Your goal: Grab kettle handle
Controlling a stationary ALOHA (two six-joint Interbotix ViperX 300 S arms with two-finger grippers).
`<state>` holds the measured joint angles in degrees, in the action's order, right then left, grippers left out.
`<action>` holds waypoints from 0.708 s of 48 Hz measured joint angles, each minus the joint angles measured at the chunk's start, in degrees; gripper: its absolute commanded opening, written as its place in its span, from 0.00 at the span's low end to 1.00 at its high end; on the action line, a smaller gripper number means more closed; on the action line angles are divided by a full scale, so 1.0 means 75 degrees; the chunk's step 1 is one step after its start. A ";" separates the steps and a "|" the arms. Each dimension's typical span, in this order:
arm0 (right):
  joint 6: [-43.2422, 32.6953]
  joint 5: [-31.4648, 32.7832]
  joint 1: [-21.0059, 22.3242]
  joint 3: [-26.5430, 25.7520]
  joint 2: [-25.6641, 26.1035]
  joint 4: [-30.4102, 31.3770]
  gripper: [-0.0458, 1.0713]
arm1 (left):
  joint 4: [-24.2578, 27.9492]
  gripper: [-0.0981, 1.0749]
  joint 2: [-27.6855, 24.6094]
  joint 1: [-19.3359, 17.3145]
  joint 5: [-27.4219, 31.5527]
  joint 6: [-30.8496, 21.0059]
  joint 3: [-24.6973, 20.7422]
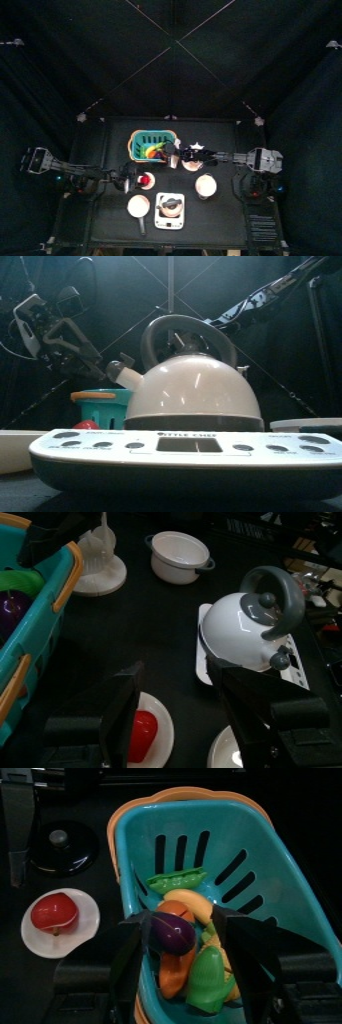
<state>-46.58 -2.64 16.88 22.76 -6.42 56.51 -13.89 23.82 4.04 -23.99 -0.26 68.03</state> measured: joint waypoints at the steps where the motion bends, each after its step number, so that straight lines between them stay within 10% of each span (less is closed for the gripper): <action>1: 0.0012 0.0012 -0.0035 0.0000 0.0012 0.0000 0.82 | 0.0000 0.84 0.0000 0.0000 0.0000 0.0000 -0.0012; 24: -0.0059 0.1043 -0.1535 0.1008 0.1277 -0.0082 0.81 | -0.0070 0.84 0.0000 0.0000 0.0000 0.0000 0.0047; 34: -0.0082 0.2133 -0.2309 0.1816 0.2062 -0.1359 0.81 | -0.0070 0.84 0.0000 0.0000 0.0000 0.0000 0.0047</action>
<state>-47.20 13.36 -0.44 36.39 9.05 46.32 -14.41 23.82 4.04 -23.99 -0.26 68.38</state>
